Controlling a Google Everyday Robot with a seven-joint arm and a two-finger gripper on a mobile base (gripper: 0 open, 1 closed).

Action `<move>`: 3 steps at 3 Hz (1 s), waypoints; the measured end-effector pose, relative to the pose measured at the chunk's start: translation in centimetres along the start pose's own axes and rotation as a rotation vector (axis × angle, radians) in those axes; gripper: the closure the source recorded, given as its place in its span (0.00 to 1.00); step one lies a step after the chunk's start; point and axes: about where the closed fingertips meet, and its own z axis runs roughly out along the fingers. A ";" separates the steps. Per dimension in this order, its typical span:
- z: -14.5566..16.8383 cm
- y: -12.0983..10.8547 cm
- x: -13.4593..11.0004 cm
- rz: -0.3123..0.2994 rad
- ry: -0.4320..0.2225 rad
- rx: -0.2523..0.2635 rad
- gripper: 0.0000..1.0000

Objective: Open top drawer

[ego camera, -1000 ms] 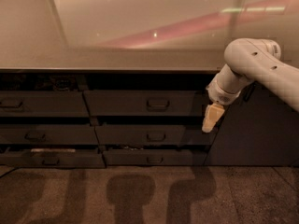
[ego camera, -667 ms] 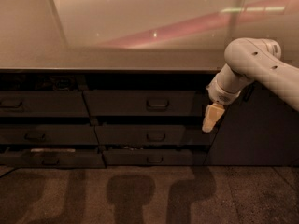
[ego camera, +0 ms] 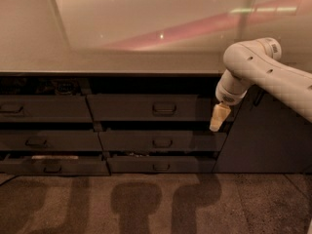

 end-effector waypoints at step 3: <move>1.4 1.0 1.1 -0.031 -0.204 -0.249 0.00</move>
Offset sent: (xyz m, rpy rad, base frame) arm 0.0025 -0.0125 0.0173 0.4391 0.1652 0.1347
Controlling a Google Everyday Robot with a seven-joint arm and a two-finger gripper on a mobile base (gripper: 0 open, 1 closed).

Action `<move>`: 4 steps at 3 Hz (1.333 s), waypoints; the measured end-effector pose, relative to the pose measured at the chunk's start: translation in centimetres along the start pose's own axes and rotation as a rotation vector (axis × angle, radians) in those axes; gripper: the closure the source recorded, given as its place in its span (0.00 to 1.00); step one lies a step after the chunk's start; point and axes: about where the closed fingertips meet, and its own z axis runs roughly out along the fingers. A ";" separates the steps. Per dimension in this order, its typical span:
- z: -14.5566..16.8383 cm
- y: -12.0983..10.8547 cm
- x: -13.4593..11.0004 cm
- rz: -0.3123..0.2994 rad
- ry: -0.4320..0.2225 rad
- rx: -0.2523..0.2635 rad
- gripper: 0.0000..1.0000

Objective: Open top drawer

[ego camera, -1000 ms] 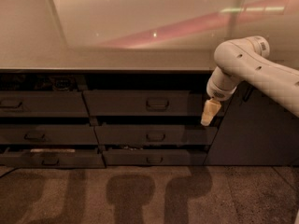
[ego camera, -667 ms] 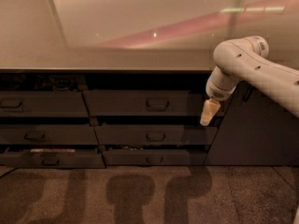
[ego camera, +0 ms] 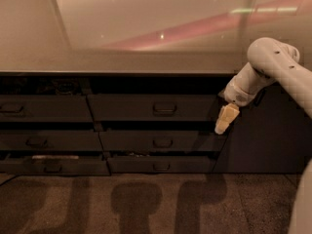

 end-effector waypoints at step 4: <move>-0.1 -1.3 0.6 0.050 -0.029 -0.068 0.00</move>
Offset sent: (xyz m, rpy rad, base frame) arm -0.0009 0.0084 0.0198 0.0738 0.0115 0.0540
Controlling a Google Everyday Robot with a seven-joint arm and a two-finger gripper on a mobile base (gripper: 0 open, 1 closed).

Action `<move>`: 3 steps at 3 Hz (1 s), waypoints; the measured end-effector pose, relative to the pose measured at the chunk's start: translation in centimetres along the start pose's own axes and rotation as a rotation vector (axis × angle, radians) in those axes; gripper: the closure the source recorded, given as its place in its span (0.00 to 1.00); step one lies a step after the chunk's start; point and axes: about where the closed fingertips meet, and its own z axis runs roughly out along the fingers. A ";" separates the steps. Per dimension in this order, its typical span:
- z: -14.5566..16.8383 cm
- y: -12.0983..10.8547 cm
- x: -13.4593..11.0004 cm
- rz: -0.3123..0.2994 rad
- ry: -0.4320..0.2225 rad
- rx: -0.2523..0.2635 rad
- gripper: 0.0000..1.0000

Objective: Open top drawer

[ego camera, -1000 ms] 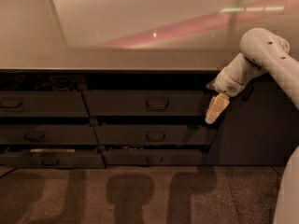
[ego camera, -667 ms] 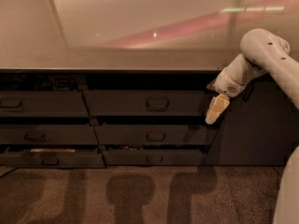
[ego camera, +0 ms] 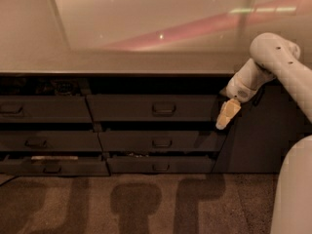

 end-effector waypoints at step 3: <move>-2.1 0.9 -0.3 -0.100 0.079 0.227 0.00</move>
Offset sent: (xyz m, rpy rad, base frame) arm -0.0107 0.0079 -0.0004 -0.1807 -0.2122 0.0171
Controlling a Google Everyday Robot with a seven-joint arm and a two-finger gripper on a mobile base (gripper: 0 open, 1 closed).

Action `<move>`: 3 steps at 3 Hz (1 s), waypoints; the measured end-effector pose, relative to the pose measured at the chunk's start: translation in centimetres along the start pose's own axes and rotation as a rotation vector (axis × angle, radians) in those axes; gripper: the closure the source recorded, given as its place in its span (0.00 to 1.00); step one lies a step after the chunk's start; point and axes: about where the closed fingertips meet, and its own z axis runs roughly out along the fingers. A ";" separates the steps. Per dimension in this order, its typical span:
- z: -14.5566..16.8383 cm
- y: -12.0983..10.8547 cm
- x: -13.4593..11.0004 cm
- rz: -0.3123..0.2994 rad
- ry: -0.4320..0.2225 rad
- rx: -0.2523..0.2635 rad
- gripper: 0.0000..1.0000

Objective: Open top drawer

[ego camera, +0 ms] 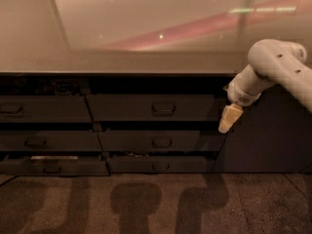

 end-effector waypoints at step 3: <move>3.2 5.0 0.1 -0.087 0.019 0.035 0.00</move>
Offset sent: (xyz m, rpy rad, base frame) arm -0.0153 0.0085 -0.0042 -0.0372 -0.0835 0.0304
